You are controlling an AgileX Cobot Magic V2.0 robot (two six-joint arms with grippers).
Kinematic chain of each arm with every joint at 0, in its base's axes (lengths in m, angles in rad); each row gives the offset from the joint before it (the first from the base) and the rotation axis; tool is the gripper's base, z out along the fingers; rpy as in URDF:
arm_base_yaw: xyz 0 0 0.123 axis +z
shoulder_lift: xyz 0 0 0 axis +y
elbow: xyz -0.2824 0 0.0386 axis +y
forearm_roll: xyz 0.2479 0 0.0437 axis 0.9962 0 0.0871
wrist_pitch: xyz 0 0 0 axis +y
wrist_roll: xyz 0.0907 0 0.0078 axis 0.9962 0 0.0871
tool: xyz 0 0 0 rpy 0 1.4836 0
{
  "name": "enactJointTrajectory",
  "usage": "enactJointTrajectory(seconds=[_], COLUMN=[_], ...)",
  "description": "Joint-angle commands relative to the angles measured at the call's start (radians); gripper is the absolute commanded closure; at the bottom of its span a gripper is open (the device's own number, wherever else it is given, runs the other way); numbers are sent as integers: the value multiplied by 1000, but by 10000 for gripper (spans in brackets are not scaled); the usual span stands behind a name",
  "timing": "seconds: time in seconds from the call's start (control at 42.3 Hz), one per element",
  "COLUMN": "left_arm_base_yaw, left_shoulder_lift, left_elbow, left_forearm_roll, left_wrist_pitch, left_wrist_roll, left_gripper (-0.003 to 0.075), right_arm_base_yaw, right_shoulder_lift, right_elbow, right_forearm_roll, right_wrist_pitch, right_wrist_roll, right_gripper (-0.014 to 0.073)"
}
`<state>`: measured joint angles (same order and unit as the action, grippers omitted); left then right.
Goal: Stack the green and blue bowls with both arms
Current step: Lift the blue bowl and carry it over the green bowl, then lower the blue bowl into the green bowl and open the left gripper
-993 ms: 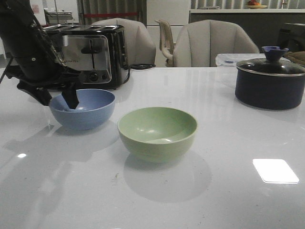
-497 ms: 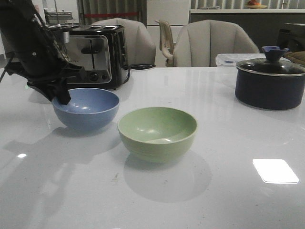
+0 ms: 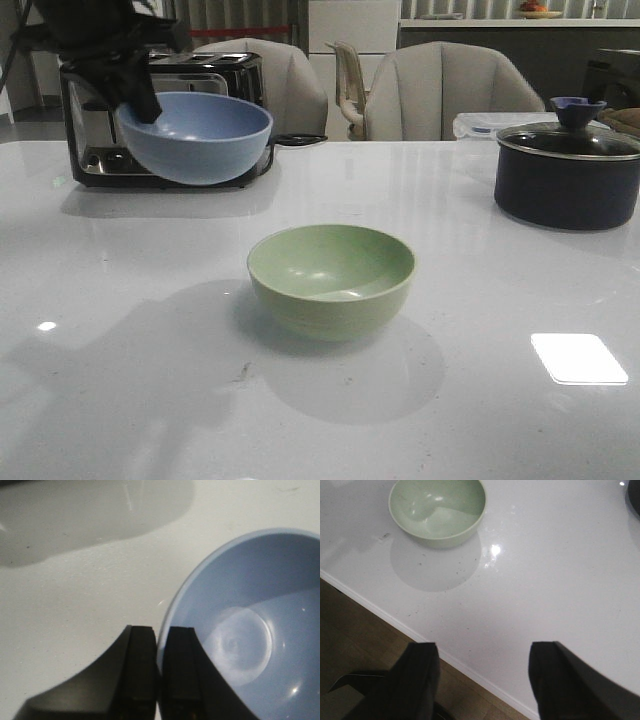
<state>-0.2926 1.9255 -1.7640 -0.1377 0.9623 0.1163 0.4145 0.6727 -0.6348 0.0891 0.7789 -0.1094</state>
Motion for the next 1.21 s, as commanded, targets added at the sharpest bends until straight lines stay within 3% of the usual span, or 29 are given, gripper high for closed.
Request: enactJointTrajectory(seconds=[0.0, 0.378, 1.017, 1.183], left_arm_base_yaw=[-66, -277, -282, -282], left_shoulder_lift=[-95, -110, 48, 54], left_elbow=[-34, -9, 18, 18], left_forearm_roll=[-32, -13, -25, -30], left_wrist_pitch=[-11, -4, -23, -17], left_wrist_roll=[27, 42, 42, 8], left_gripper=[619, 619, 617, 541], right_arm_base_yaw=[-1, -1, -1, -1], right_shoulder_lift=[-5, -5, -5, -5], right_elbow=[-28, -28, -28, -28], right_forearm_roll=[-2, -2, -2, -2], right_wrist_pitch=[-60, -60, -60, -60], right_wrist_roll=[-8, -8, -8, -8], right_gripper=[90, 90, 90, 90])
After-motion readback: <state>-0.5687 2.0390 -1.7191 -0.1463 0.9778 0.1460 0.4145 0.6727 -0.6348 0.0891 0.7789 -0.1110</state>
